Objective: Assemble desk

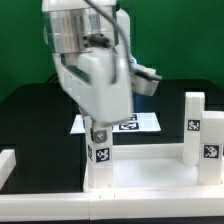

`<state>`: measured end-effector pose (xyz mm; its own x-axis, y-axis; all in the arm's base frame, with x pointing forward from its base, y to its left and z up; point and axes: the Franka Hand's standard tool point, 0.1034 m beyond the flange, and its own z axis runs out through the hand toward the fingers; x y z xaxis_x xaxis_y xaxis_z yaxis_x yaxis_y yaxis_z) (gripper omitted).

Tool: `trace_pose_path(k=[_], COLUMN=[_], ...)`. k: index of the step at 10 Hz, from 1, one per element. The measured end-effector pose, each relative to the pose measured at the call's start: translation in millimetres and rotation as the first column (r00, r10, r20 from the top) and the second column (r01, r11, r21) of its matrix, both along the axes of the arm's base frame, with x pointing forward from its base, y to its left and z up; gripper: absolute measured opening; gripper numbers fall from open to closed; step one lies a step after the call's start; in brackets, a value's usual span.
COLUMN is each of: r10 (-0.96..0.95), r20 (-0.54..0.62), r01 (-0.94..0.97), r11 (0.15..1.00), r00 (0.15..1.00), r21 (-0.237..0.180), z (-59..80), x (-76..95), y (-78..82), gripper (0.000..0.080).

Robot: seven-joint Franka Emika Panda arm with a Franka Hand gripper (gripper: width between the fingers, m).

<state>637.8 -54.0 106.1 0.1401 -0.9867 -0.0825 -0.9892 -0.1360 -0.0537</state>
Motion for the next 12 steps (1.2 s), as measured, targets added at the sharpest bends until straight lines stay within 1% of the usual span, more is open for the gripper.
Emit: trace_pose_path(k=[1, 2, 4, 5, 7, 9, 11, 12], r10=[-0.146, -0.145, -0.269, -0.362, -0.584, -0.666, -0.658, -0.595], r20=[0.011, 0.004, -0.011, -0.022, -0.053, -0.068, -0.068, -0.058], r01=[0.146, 0.145, 0.269, 0.362, 0.587, 0.67, 0.662, 0.598], r11=[0.989, 0.989, 0.962, 0.931, 0.806, 0.738, 0.745, 0.798], r00=[0.989, 0.989, 0.963, 0.932, 0.81, 0.743, 0.75, 0.802], r21=[0.037, 0.027, 0.036, 0.045, 0.083, 0.085, 0.083, 0.079], z=[-0.6, -0.2, -0.1, 0.0, -0.1, 0.4, -0.7, -0.8], x=[-3.2, -2.0, -1.9, -1.7, -1.5, -1.0, -1.5, -2.0], y=[-2.0, -2.0, -1.4, -1.4, -2.3, -2.1, -1.8, -1.5], gripper=[0.0284, 0.0284, 0.0284, 0.0284, 0.0284, 0.0284, 0.0284, 0.0393])
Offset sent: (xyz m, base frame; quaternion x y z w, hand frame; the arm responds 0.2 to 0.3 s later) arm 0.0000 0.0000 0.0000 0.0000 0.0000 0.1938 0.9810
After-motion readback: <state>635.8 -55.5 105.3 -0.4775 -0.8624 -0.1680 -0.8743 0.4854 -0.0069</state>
